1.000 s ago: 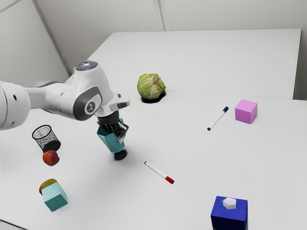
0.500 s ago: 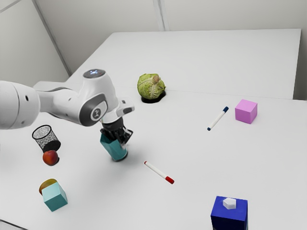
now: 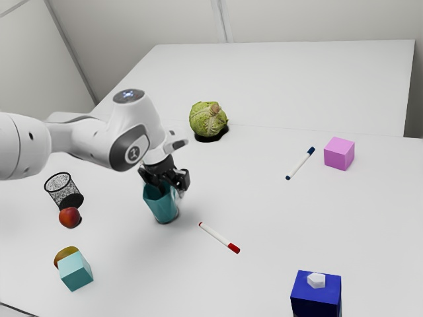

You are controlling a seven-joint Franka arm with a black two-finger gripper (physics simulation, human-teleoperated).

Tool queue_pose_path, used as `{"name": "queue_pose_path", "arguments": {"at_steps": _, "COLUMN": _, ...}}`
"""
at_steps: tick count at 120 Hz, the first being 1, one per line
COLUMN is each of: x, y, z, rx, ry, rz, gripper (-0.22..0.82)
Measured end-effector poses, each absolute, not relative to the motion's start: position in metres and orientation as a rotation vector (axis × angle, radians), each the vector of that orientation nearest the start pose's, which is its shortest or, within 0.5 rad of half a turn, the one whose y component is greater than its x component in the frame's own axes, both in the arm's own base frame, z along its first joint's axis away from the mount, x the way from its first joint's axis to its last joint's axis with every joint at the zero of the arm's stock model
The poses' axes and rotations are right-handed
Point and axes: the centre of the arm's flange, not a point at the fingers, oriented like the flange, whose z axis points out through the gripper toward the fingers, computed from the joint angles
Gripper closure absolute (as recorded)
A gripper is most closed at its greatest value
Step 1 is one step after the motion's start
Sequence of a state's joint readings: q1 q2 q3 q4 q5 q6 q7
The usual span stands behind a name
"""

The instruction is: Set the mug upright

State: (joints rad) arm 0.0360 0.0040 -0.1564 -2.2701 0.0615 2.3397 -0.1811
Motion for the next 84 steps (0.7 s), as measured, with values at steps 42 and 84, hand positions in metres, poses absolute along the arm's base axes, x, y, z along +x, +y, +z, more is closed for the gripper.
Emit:
{"name": "queue_pose_path", "arguments": {"at_steps": 42, "x": 0.528, "y": -0.064, "z": 0.458, "rx": -3.097, "ry": -0.057, "rz": -0.277, "gripper": 0.07}}
{"name": "queue_pose_path", "arguments": {"at_steps": 84, "x": 0.543, "y": -0.068, "z": 0.556, "rx": -3.109, "ry": -0.082, "rz": -0.156, "gripper": 0.03}}
